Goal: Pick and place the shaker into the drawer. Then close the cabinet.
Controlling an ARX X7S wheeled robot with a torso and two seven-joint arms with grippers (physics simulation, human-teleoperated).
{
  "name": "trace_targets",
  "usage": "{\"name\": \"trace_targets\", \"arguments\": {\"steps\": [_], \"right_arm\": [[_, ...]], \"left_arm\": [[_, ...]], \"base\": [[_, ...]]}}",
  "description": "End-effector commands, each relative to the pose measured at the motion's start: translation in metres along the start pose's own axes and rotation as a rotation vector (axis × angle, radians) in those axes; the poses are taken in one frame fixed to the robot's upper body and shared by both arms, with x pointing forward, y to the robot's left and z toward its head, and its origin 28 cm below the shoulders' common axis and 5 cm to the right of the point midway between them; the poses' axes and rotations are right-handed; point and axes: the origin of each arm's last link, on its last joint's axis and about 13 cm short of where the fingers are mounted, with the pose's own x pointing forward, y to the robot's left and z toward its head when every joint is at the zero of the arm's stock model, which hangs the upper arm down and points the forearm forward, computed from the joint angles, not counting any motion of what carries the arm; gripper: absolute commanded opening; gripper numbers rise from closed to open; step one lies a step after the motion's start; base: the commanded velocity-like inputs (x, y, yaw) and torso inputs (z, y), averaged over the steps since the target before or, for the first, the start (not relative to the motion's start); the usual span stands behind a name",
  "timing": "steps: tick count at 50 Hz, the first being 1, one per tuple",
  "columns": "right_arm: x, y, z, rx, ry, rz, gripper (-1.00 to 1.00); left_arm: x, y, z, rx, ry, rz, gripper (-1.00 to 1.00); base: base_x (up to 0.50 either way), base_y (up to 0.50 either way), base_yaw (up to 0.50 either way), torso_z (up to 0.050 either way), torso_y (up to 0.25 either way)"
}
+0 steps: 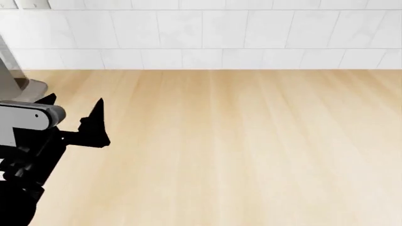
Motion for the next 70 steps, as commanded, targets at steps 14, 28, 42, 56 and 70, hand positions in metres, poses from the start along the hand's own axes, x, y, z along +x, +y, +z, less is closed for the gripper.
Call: {"name": "trace_targets", "arguments": {"steps": [14,28,42,56,70], "right_arm": [[0.019,0.055,-0.074,-0.015,0.192,0.165,1.0],[0.019,0.055,-0.074,-0.015,0.192,0.165,1.0],[0.019,0.055,-0.074,-0.015,0.192,0.165,1.0],[-0.012,-0.021,-0.082,-0.047,0.261,-0.047,1.0],[-0.217,-0.027,-0.037,-0.092,0.446,-0.322,1.0]], "left_arm": [[-0.069,-0.016,-0.073,-0.14,0.21,0.033,1.0],[-0.077,-0.01,-0.075,-0.138,0.255,0.103,1.0],[-0.076,-0.018,-0.067,-0.12,0.246,0.075,1.0],[-0.064,-0.026,-0.041,-0.138,0.139,-0.019,1.0],[-0.06,-0.037,-0.003,-0.114,0.032,-0.094,1.0]], "base": [[0.0,0.0,0.0,0.0,0.0],[0.0,0.0,0.0,0.0,0.0],[0.0,0.0,0.0,0.0,0.0],[0.0,0.0,0.0,0.0,0.0],[0.0,0.0,0.0,0.0,0.0]]}}
